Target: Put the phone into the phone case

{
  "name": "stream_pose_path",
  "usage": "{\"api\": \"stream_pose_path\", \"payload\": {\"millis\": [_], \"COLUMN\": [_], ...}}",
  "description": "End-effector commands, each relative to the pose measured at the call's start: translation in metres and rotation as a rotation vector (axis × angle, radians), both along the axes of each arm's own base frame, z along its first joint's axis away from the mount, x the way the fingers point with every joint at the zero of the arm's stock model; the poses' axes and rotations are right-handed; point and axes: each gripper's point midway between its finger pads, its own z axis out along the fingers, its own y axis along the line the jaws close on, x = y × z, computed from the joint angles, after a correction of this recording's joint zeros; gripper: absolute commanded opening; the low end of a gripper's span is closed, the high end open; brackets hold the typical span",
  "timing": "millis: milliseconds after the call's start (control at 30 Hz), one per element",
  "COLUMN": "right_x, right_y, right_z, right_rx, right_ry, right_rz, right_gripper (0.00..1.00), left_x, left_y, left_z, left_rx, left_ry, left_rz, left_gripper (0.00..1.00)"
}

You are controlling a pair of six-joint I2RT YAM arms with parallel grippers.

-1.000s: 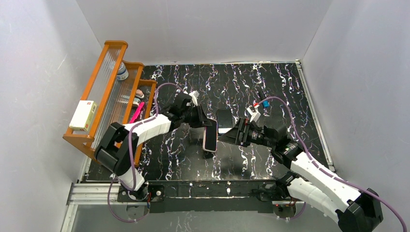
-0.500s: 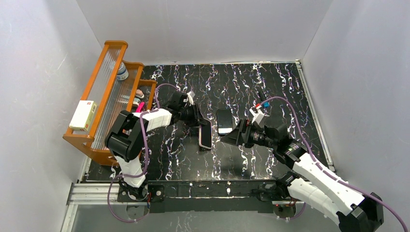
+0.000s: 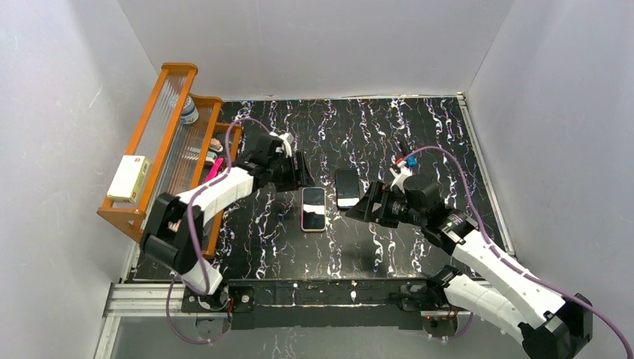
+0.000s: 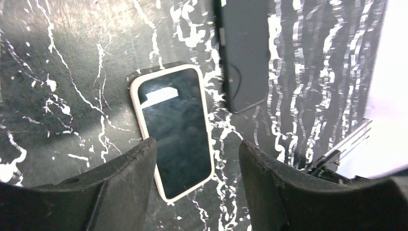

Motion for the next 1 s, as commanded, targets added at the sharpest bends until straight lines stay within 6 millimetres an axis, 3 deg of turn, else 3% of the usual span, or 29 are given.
{"api": "stream_pose_path", "payload": {"millis": [0,300,467,600,833,967], "right_x": [0.015,0.032,0.042,0.049,0.056,0.055], "right_y": [-0.012,-0.026,-0.034,-0.038,-0.045,-0.046], "right_z": [0.009,0.036,0.054,0.076,0.107,0.111], "right_rx": [-0.056,-0.108,-0.116,-0.127,-0.109,-0.072], "right_ry": [-0.033,-0.102,-0.173,-0.225,-0.273,-0.278], "right_rz": [-0.091,-0.185,-0.235,-0.252,-0.313,-0.334], "right_gripper": [0.99,0.99,0.99,0.99,0.99,0.99], "left_x": [-0.004,-0.037,-0.055,-0.069,-0.082,-0.085], "left_y": [0.011,0.02,0.025,0.028,0.036,0.039], "left_z": [0.06,0.123,0.146,0.156,0.171,0.169], "left_rx": [-0.016,-0.127,-0.184,-0.221,-0.242,-0.235], "left_ry": [-0.136,-0.242,-0.276,-0.296,-0.352,-0.37], "left_rz": [0.01,0.014,0.013,0.012,0.01,-0.001], "left_gripper": [0.64,0.78,0.89,0.98,0.98,0.98]}}
